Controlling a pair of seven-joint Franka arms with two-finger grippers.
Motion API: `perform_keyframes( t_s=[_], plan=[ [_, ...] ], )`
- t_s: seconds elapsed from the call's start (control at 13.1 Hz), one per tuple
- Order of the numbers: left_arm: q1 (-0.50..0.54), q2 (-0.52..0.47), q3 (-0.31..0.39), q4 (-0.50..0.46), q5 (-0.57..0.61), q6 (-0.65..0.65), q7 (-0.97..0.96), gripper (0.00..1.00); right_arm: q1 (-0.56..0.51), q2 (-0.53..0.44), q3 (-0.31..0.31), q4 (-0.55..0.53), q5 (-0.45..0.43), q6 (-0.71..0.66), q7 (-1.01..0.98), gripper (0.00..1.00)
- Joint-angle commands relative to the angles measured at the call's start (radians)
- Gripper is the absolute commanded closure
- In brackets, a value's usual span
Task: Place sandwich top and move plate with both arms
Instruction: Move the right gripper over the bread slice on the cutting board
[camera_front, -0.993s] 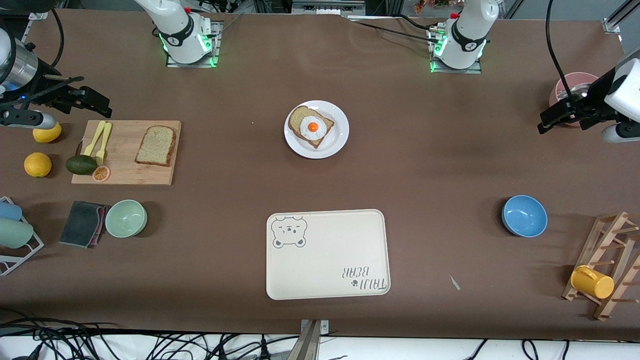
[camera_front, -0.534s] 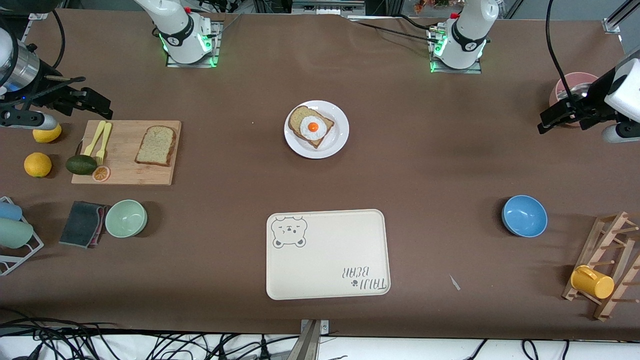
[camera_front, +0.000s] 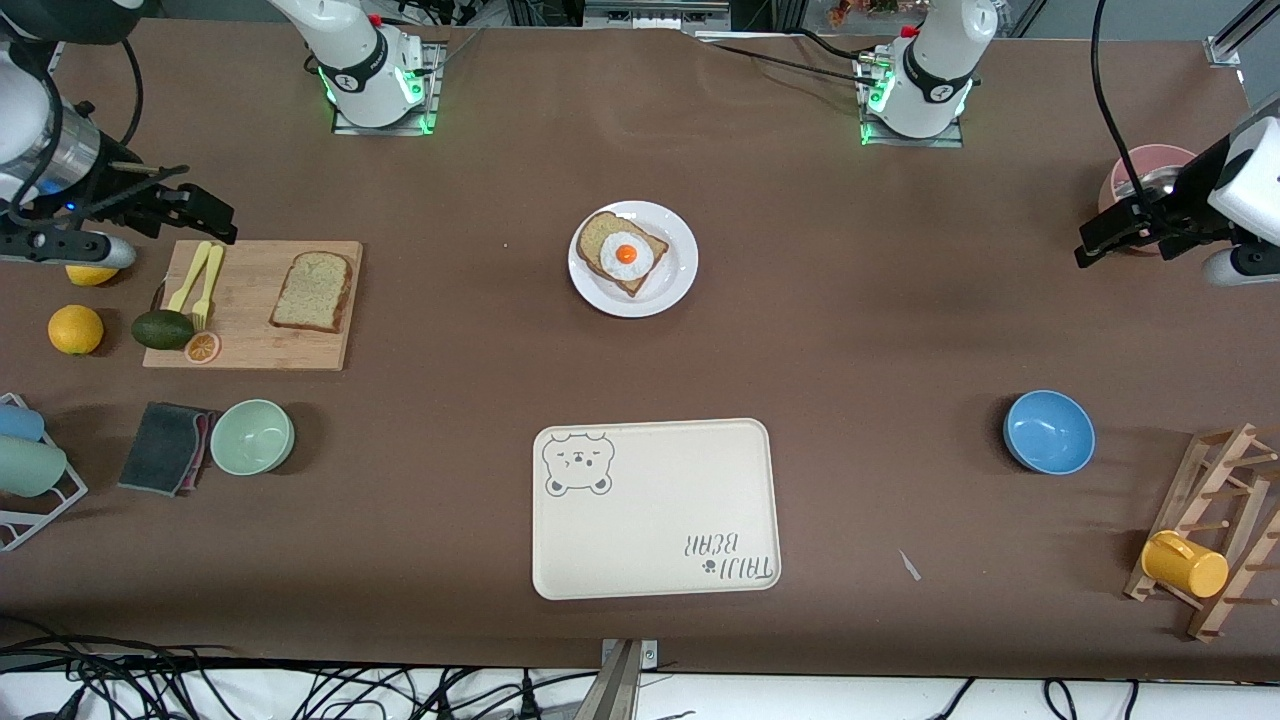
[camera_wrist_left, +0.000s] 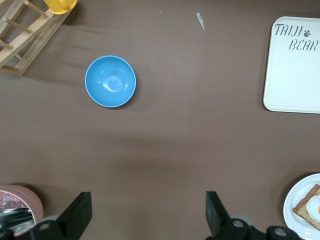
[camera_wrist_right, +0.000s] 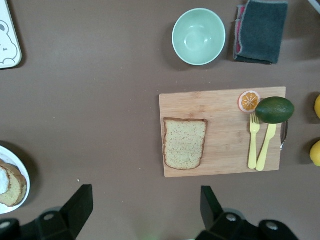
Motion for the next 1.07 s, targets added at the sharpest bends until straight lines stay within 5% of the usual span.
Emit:
perform_keyframes(
  t_s=[0.0,0.53,0.84,0.99],
  plan=[
    [0.004,0.006,-0.001,0.026,-0.029,-0.024,-0.004,0.0,-0.003,-0.034,0.022,-0.084,-0.001,0.055,-0.009,0.05],
    [0.002,0.005,-0.001,0.026,-0.029,-0.024,-0.004,0.0,-0.004,-0.074,0.024,-0.497,-0.022,0.525,-0.054,0.01],
    [0.004,0.006,-0.001,0.026,-0.029,-0.024,-0.004,0.0,-0.004,0.016,0.022,-0.595,-0.021,0.645,-0.034,0.02],
    [0.002,0.005,-0.004,0.032,-0.029,-0.024,-0.004,0.0,-0.004,0.071,0.021,-0.724,-0.022,0.888,-0.028,0.02]
  ],
)
